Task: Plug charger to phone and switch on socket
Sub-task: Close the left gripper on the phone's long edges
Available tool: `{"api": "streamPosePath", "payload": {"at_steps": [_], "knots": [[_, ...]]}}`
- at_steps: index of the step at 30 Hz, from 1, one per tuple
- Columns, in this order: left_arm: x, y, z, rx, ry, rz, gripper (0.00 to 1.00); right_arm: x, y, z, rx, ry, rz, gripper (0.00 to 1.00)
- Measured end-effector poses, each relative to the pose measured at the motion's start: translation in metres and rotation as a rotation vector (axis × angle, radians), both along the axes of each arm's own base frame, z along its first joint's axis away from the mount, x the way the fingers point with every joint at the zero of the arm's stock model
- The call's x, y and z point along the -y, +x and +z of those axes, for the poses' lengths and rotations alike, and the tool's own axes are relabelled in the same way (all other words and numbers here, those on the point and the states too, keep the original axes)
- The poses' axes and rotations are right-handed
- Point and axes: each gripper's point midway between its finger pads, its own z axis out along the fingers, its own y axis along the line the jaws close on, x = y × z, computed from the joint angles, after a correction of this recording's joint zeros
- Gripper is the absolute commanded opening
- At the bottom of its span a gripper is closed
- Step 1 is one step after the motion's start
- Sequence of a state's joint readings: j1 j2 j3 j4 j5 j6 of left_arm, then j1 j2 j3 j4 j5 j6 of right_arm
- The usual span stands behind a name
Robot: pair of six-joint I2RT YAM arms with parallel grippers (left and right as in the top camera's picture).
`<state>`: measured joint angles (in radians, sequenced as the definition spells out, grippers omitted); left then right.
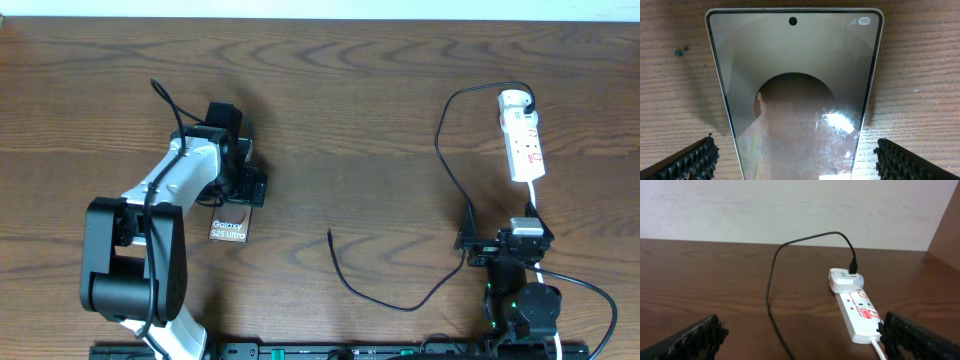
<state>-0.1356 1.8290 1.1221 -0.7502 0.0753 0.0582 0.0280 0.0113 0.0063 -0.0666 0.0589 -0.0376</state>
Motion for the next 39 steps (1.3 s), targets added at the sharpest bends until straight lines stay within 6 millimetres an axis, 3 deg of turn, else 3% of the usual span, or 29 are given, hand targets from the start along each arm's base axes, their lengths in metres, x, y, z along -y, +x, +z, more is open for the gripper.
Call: {"api": "streamPosePath", "payload": {"at_steps": [10, 39], "knots": [[-0.002, -0.009, -0.013, -0.011, 0.004, -0.023, 0.98, 0.0, 0.0, 0.0, 0.0, 0.0, 0.0, 0.99], [-0.002, 0.001, -0.013, 0.036, 0.008, -0.026, 0.98, 0.0, 0.0, 0.0, 0.0, 0.0, 0.0, 0.99]]}}
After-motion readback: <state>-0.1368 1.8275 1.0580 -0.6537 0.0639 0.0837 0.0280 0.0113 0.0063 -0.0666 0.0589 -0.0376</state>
